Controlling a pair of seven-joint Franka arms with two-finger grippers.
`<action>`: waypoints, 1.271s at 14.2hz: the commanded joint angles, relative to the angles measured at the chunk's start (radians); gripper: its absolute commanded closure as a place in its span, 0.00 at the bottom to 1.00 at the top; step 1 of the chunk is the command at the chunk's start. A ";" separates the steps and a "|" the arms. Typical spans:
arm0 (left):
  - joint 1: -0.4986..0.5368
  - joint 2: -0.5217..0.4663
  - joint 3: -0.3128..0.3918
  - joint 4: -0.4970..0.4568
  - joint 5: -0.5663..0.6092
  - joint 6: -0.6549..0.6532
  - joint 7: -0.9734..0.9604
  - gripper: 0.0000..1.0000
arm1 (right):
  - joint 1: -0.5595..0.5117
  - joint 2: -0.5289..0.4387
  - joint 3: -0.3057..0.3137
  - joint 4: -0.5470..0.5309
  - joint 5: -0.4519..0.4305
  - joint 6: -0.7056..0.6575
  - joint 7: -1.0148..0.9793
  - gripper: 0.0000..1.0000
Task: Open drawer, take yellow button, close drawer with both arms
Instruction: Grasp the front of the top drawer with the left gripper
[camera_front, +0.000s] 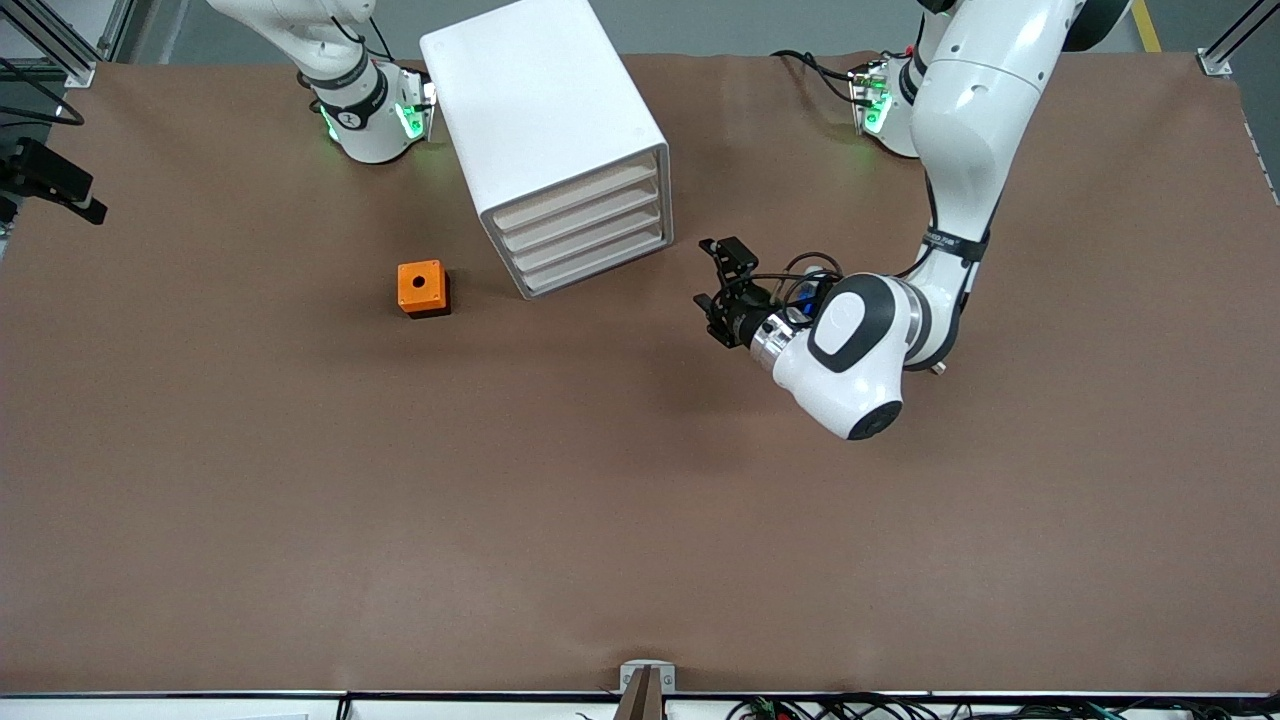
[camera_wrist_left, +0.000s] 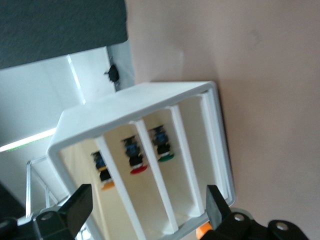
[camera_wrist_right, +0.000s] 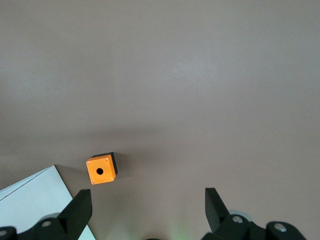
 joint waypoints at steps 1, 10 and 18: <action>-0.001 0.026 -0.018 0.026 -0.060 -0.033 -0.092 0.00 | -0.002 -0.013 -0.002 -0.005 0.000 -0.002 0.004 0.00; -0.030 0.069 -0.069 0.020 -0.160 -0.058 -0.210 0.32 | -0.001 -0.012 -0.002 -0.002 -0.004 -0.008 0.001 0.00; -0.116 0.063 -0.079 -0.036 -0.179 -0.059 -0.210 0.40 | 0.001 -0.010 0.003 0.011 -0.001 0.015 0.012 0.00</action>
